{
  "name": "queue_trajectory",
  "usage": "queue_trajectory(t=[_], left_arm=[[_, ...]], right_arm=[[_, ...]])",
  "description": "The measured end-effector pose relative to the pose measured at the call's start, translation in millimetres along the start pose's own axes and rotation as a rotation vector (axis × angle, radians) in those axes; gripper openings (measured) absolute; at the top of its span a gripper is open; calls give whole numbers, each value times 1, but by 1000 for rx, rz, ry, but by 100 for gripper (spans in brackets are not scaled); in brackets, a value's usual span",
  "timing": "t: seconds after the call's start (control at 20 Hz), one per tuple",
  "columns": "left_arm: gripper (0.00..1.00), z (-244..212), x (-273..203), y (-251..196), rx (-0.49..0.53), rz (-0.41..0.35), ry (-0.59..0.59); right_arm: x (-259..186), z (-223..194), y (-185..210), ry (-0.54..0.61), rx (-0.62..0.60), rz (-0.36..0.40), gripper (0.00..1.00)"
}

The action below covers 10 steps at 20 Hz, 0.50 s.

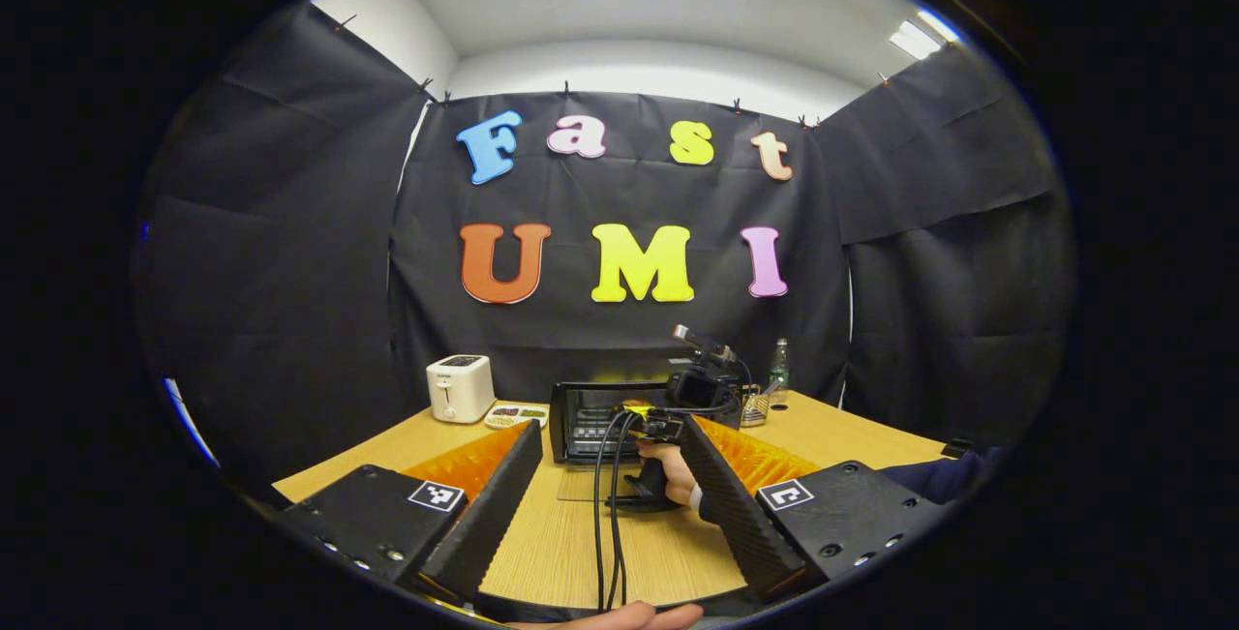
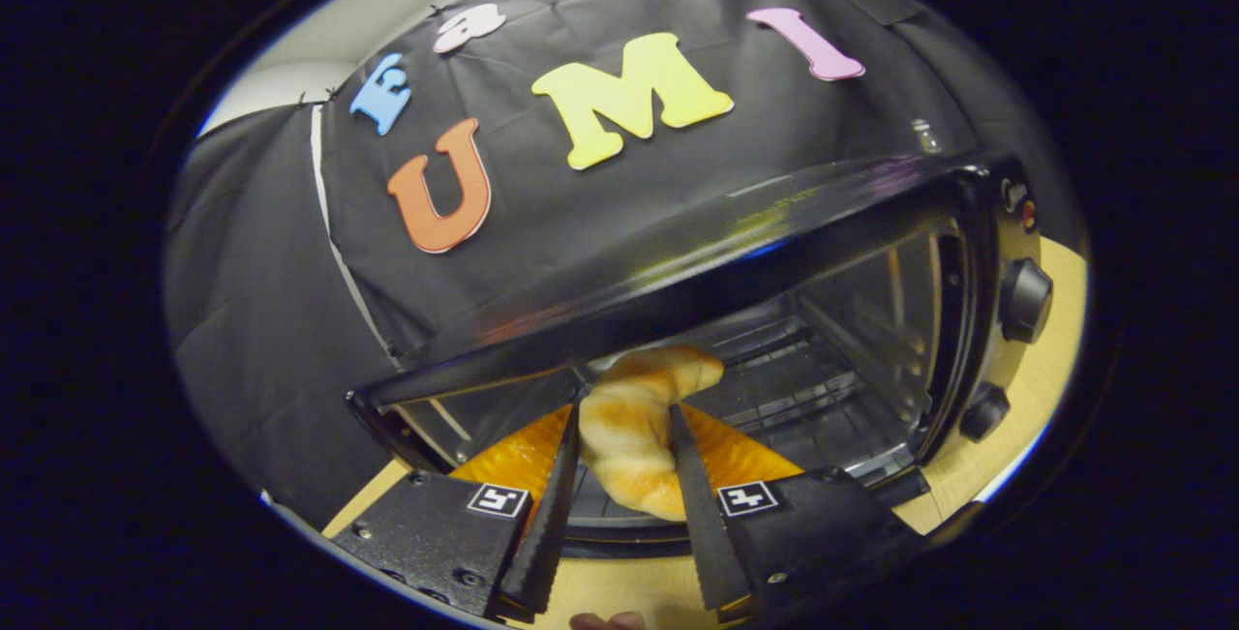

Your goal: Open the electric oven with the left hand, put the food in, and close the electric oven.

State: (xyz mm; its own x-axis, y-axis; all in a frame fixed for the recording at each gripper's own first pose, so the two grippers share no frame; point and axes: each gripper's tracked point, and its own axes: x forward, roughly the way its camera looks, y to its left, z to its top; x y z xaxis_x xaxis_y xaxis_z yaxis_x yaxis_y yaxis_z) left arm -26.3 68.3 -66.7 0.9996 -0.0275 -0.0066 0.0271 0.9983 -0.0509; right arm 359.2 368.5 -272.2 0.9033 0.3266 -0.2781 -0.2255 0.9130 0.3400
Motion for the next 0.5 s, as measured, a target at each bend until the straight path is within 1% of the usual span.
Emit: queue_trajectory(t=[0.05,0.15,0.3,0.35,0.4,0.45,0.5], left_arm=[[94,-5,2,5,5,19,13],[94,-12,7,5,16,31,32],[94,-13,8,2,26,33,39],[94,-14,10,2,27,30,43],[94,-14,9,2,27,30,42],[94,-13,9,3,26,35,38],[94,-13,10,2,26,36,39]], right_arm=[[6,5,0,-6,-9,-4,58],[15,4,1,26,-15,-8,58],[17,0,-3,47,-14,-41,58],[15,4,-7,28,-19,-60,60],[9,12,-14,-8,-19,-85,64],[4,22,-16,-33,-22,-93,72],[3,23,-11,-38,-22,-79,90]])
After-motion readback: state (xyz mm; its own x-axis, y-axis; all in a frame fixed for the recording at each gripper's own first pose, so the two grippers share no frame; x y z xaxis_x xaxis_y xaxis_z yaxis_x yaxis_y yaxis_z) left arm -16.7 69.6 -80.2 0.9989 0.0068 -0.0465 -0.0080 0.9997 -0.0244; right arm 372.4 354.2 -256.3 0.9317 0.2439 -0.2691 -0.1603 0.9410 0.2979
